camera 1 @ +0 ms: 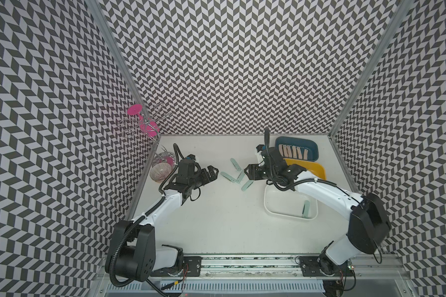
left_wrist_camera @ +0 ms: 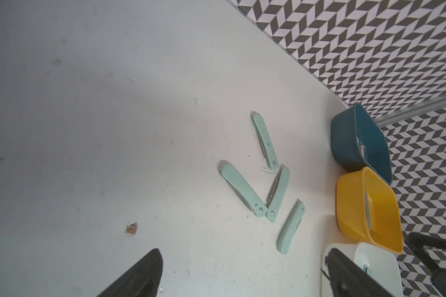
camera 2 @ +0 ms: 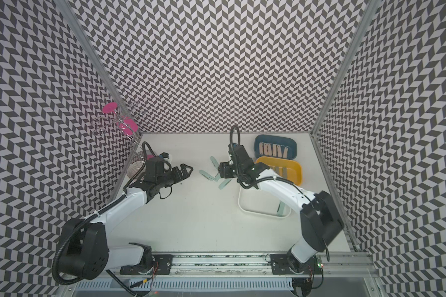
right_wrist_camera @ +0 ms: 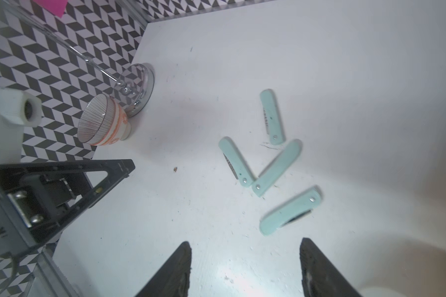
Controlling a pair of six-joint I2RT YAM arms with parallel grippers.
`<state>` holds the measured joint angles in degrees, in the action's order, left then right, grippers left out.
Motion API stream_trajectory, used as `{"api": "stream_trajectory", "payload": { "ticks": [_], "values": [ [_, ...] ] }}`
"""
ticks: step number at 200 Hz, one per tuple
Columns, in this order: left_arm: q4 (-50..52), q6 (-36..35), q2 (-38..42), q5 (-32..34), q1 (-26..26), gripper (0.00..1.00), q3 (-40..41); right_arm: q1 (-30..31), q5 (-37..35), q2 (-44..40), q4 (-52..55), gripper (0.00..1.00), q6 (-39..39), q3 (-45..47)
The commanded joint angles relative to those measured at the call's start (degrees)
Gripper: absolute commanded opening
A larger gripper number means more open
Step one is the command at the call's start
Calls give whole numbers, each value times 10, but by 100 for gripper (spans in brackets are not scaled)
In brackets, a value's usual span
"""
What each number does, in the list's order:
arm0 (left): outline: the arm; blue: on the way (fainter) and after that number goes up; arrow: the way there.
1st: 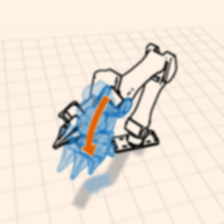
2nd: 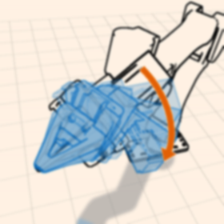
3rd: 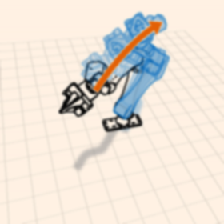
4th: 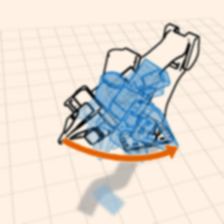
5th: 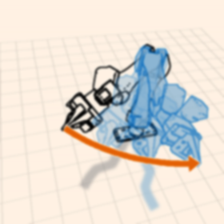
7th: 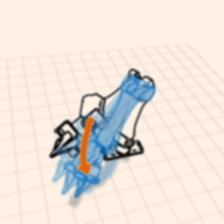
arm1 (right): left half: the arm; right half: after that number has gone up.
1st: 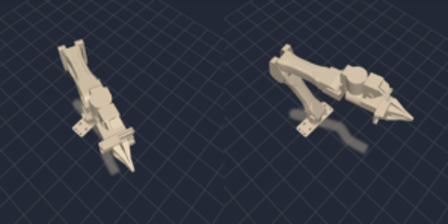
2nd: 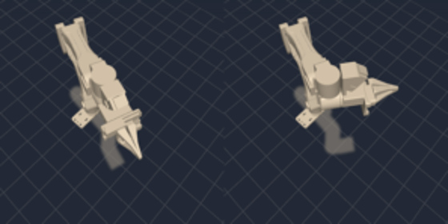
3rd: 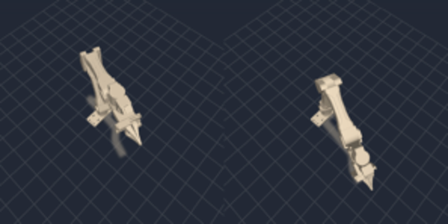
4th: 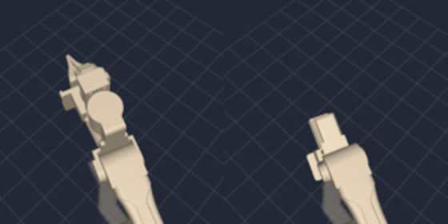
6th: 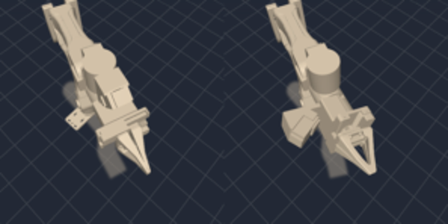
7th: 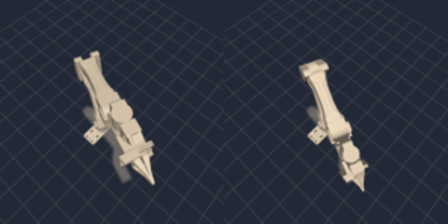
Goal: Place the fruit knives into the storage box by color
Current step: Pick up the fruit knife from the center of the board.
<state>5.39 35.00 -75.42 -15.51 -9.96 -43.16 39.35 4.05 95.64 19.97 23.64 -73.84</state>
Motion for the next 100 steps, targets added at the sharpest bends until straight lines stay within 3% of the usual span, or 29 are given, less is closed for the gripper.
{"api": "stream_trajectory", "payload": {
  "ticks": [1,50,100],
  "values": [
    [6,7,21,-10,41,100,12,25,-8,75,-15,67,-50,-64],
    [2,2,64,-55,104,100,46,58,-56,244,15,67,-114,-205],
    [-6,0,76,-81,124,100,67,73,-77,333,17,67,-159,-281]
  ]
}}
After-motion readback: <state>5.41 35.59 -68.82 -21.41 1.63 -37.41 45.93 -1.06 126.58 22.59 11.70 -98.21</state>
